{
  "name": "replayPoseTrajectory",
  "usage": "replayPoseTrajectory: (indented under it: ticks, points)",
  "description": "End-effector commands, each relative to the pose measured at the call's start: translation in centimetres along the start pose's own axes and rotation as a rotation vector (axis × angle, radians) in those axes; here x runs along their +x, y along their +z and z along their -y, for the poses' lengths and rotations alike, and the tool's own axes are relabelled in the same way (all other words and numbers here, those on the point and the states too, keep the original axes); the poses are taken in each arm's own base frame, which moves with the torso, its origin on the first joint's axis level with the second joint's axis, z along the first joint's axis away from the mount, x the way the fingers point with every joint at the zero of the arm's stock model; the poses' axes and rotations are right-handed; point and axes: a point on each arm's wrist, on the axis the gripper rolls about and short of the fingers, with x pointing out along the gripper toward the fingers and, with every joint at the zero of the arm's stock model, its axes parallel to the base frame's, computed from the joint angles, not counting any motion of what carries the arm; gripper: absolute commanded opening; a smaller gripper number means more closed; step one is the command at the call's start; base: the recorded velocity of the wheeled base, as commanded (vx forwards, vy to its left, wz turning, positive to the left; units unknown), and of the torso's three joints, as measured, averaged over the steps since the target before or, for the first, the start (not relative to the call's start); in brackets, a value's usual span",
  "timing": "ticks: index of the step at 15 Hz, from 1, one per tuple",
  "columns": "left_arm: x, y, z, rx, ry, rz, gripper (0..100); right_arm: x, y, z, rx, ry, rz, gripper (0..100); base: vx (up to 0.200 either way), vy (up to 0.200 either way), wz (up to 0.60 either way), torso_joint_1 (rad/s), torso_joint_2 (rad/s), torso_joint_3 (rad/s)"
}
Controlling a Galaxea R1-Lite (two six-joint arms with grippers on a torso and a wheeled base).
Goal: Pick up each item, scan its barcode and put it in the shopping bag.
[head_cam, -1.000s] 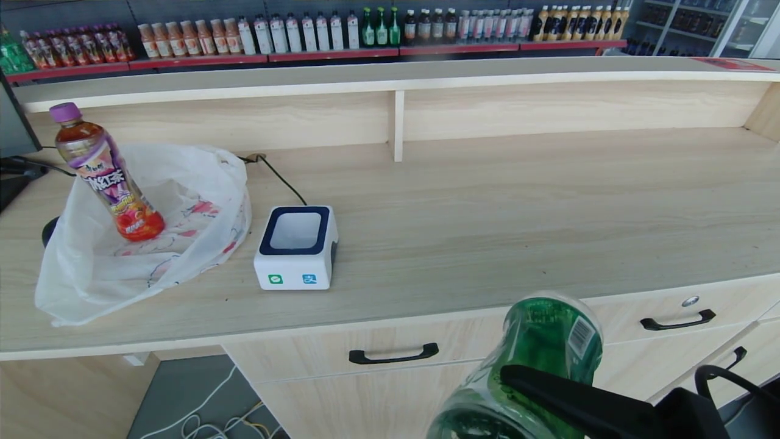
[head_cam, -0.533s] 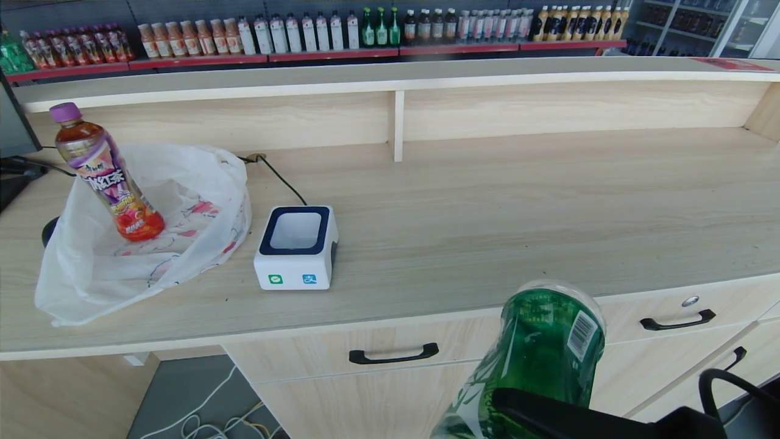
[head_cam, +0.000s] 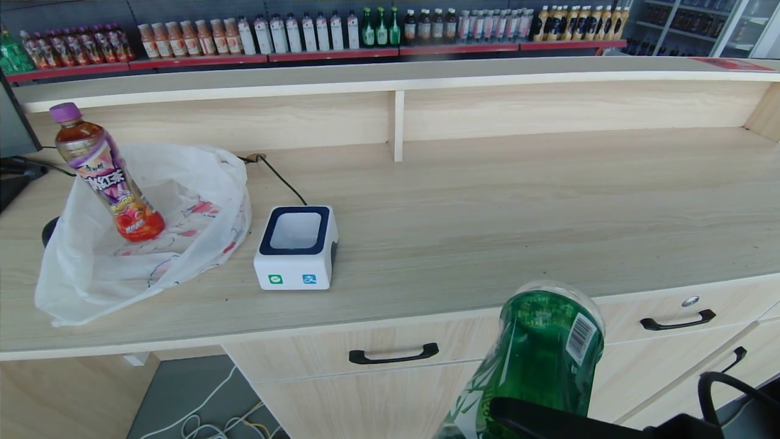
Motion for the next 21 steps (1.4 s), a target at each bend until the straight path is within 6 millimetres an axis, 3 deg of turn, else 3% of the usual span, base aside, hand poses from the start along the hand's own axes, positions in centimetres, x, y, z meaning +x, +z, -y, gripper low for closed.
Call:
replayPoseTrajectory:
  ticks: [1,14,21]
  points:
    - [0.0,0.0,0.0,0.000,0.000,0.000,100,0.2,0.3,0.1,0.002,-0.005,0.015,0,0.000,0.000,0.00,0.000,0.00,0.000]
    - [0.0,0.0,0.0,0.001,0.000,0.000,100,0.4,0.8,0.3,-0.006,-0.017,0.037,0,0.000,0.000,0.00,0.000,0.00,0.000]
    - [0.0,0.0,0.0,0.000,0.000,0.000,100,0.7,0.6,2.0,0.213,-0.099,0.036,0,0.000,0.000,0.00,0.000,0.00,0.000]
